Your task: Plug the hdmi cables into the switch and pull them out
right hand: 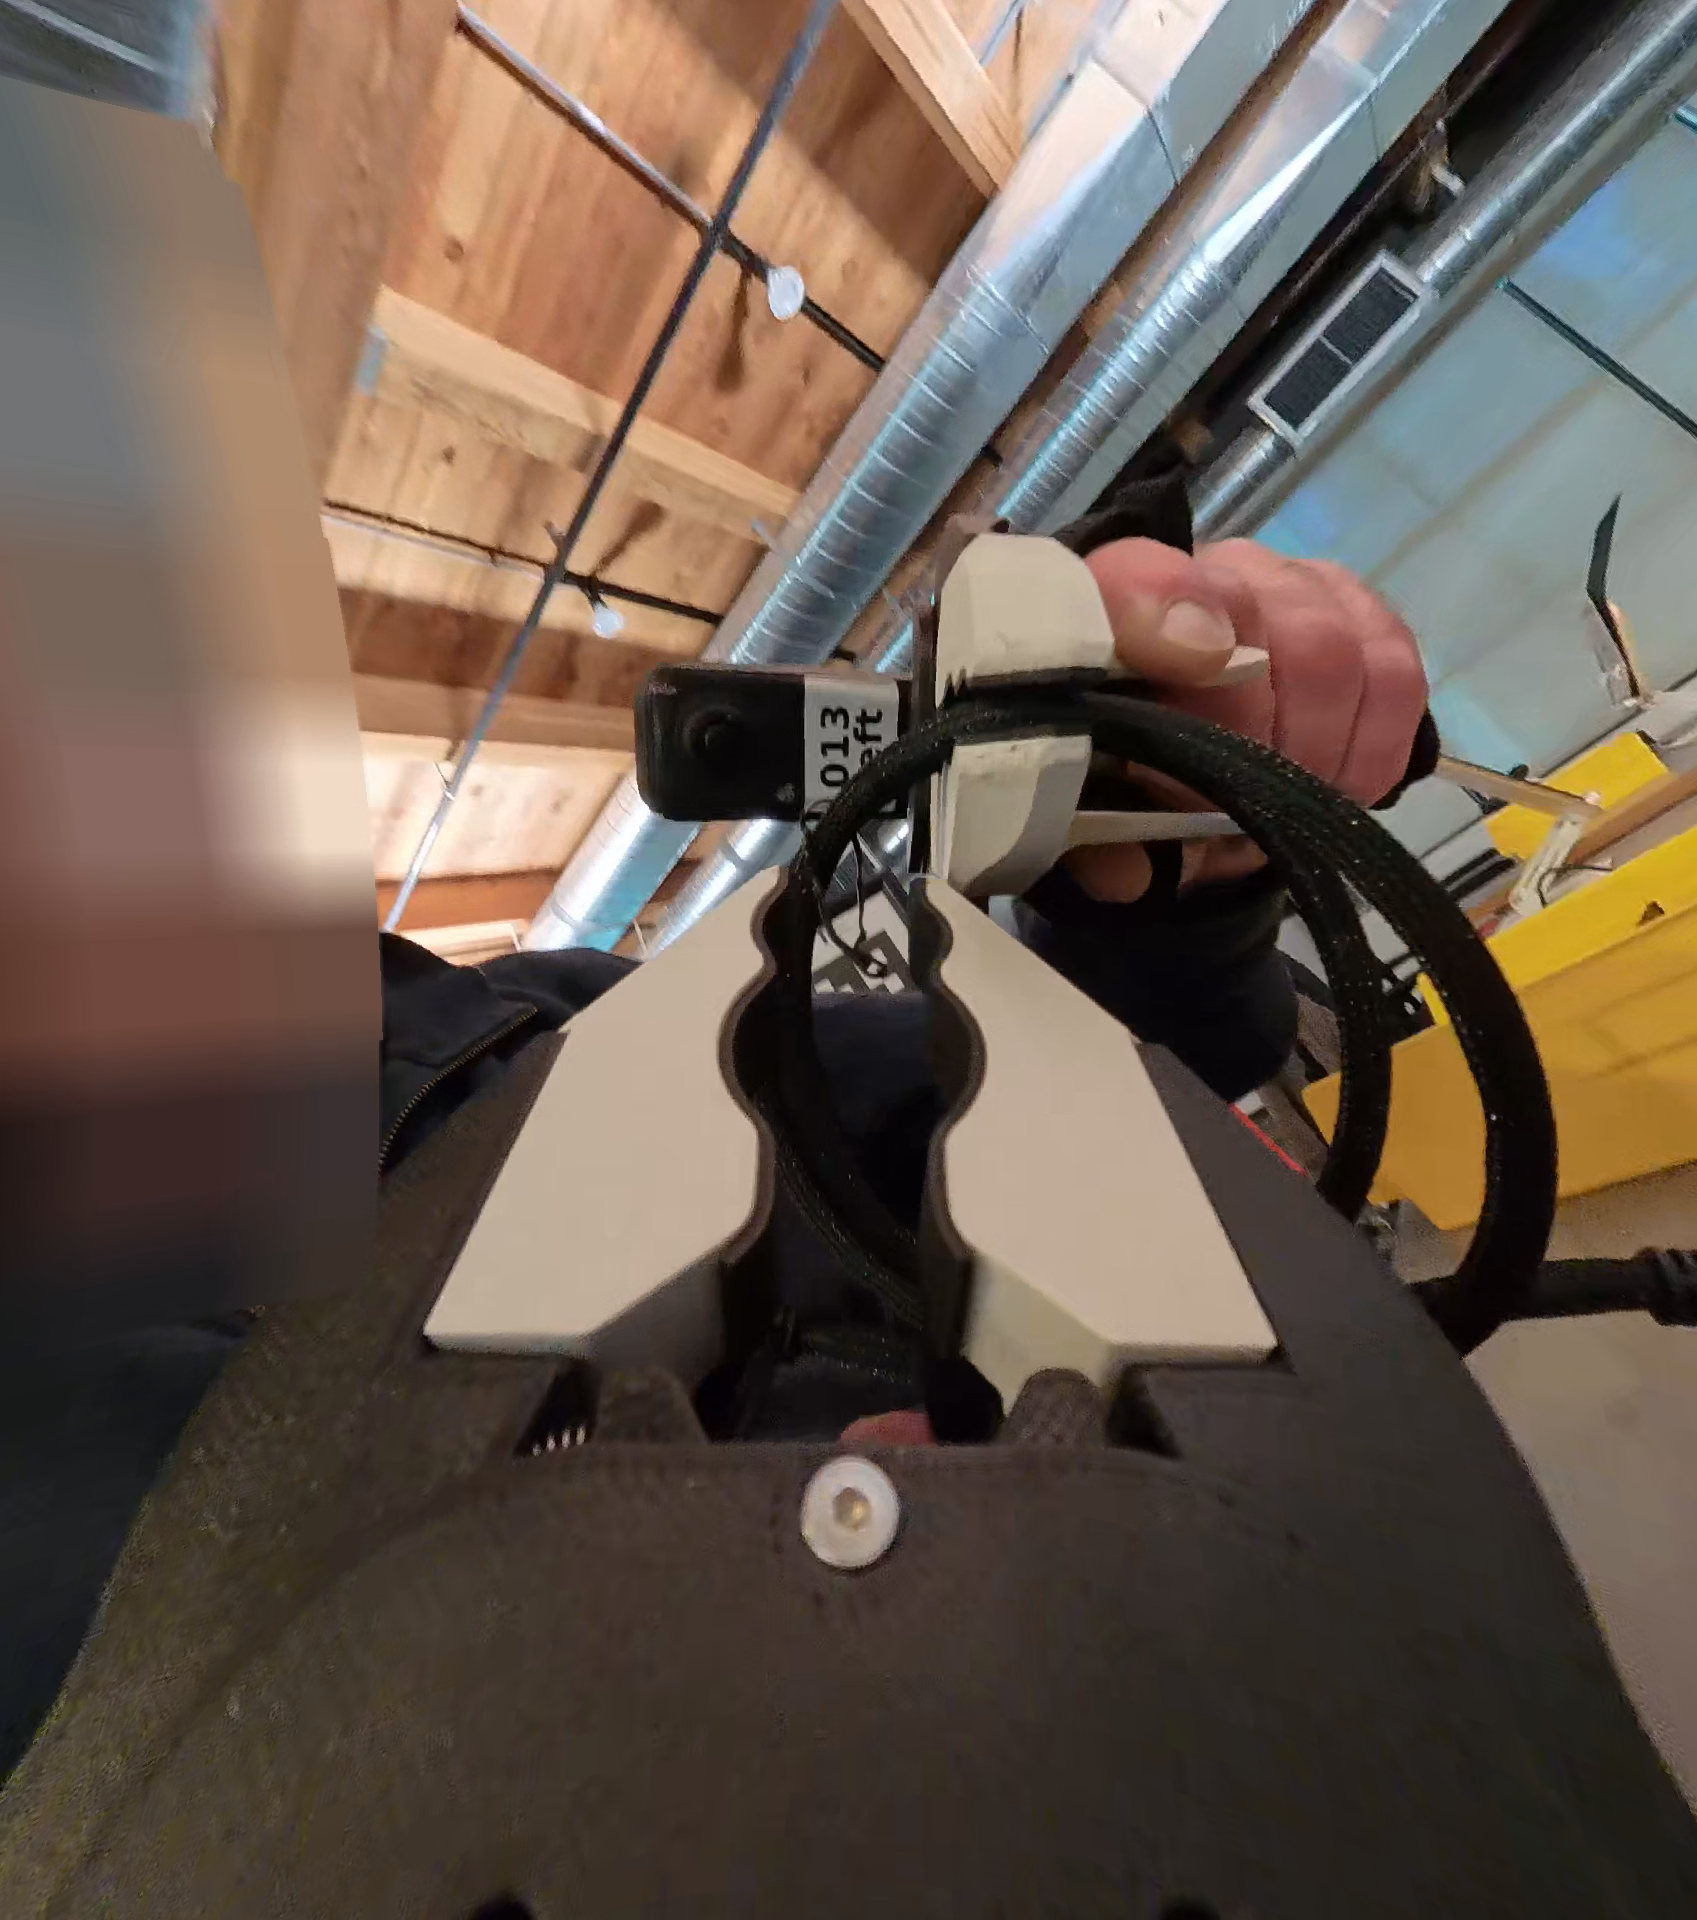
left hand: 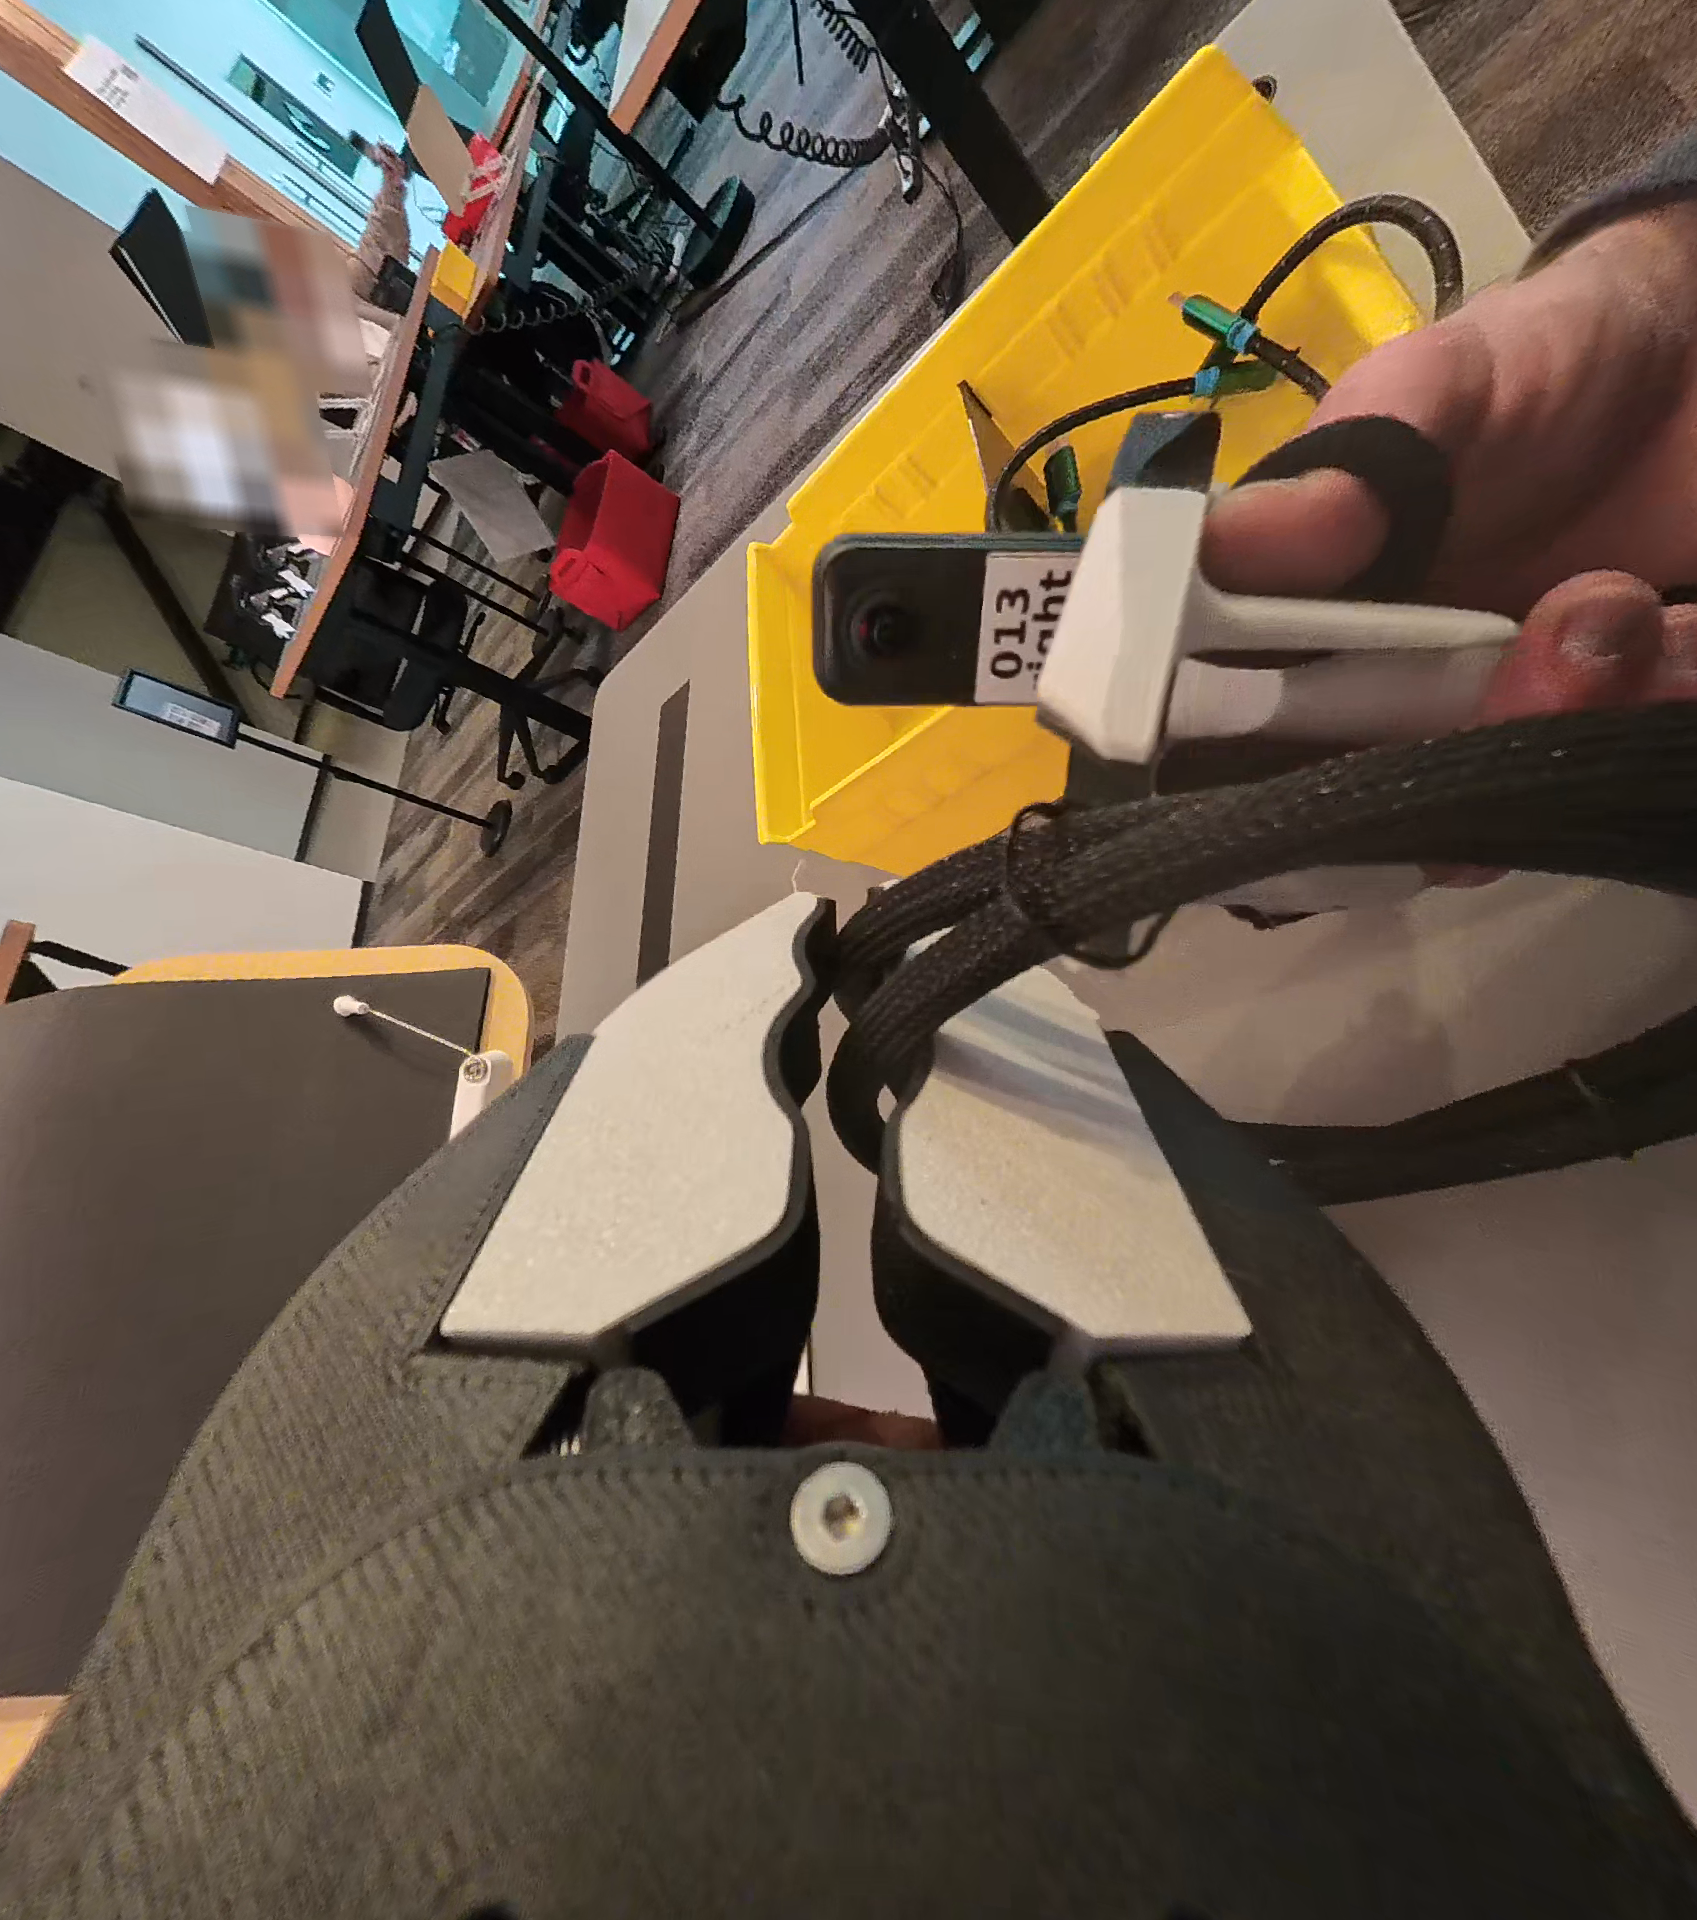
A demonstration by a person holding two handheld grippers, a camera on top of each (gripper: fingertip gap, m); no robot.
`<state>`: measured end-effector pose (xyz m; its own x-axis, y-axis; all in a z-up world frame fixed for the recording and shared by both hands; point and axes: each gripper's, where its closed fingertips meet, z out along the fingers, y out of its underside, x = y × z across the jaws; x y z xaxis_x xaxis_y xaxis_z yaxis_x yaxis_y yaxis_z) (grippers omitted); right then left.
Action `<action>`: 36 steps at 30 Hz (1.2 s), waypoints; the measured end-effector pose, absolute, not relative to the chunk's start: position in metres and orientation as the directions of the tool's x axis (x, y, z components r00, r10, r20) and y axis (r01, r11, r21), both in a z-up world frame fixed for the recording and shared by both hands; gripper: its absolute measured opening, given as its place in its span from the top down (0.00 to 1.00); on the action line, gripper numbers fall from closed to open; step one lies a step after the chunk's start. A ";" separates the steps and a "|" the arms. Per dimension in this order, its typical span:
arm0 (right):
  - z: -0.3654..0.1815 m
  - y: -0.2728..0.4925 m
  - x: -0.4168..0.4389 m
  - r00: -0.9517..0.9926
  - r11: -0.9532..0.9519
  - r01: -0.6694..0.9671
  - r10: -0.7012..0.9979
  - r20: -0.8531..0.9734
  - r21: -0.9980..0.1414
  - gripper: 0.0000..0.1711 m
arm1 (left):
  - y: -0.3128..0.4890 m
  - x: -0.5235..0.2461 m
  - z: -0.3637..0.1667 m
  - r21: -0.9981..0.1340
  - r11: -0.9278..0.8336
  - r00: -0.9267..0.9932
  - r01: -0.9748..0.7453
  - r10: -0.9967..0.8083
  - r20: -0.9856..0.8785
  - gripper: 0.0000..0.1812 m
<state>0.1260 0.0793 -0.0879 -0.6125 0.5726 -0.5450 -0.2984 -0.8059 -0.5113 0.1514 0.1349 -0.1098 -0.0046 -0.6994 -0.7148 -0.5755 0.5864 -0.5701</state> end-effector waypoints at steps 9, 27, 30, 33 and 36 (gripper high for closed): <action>-0.086 0.074 0.126 -0.653 -0.828 -0.287 0.537 -0.534 -0.481 0.89 | 0.135 0.150 -0.107 -0.583 0.582 0.016 -0.567 -0.700 -0.714 0.98; -0.084 0.075 0.131 -0.701 -0.851 -0.299 0.503 -0.506 -0.432 0.96 | 0.134 0.153 -0.107 -0.585 0.586 0.021 -0.560 -0.696 -0.718 0.97; -0.085 0.074 0.130 -0.698 -0.848 -0.297 0.506 -0.506 -0.438 0.98 | 0.135 0.153 -0.107 -0.589 0.584 0.024 -0.558 -0.698 -0.716 0.98; -0.085 0.073 0.129 -0.697 -0.846 -0.293 0.508 -0.507 -0.445 0.98 | 0.135 0.153 -0.107 -0.591 0.583 0.026 -0.557 -0.699 -0.715 0.98; -0.086 0.071 0.128 -0.698 -0.846 -0.287 0.506 -0.507 -0.450 0.97 | 0.135 0.153 -0.108 -0.593 0.580 0.028 -0.558 -0.701 -0.713 0.97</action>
<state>0.1281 0.0709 -0.0859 -0.6978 0.5060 -0.5070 -0.2867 -0.8459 -0.4496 0.1527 0.1352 -0.1078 0.0279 -0.7010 -0.7126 -0.5582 0.5804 -0.5929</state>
